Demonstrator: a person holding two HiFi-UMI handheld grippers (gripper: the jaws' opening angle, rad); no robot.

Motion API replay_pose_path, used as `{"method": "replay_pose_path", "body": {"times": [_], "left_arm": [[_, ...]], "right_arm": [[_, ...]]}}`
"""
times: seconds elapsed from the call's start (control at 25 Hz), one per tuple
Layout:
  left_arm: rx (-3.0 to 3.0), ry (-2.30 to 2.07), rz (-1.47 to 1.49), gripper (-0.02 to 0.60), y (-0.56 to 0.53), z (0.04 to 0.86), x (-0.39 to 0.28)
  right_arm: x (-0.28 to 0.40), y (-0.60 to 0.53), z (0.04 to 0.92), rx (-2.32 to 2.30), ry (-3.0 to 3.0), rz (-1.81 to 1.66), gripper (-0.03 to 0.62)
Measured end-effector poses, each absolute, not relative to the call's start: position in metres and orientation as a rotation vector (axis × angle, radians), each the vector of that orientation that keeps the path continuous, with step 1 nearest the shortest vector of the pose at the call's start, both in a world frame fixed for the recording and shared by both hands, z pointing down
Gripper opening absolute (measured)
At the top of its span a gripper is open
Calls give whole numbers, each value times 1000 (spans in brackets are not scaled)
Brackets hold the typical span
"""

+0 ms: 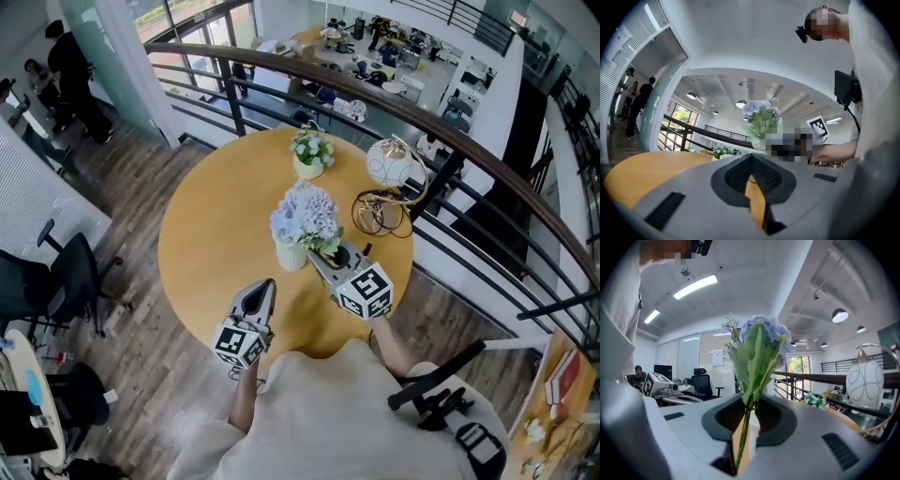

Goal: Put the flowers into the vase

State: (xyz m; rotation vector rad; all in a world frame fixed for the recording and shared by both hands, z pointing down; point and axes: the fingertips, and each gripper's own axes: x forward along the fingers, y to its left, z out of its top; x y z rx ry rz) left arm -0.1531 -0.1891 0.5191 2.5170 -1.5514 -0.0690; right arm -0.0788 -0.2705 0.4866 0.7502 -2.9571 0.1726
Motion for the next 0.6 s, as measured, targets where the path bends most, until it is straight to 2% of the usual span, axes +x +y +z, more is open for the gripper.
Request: {"method": "replay_pose_path", "body": {"times": [0.6], "left_arm": [[2431, -1631, -81, 6, -173, 514, -168]], "right_arm": [[-117, -334, 373, 770, -3206, -40, 72]]}}
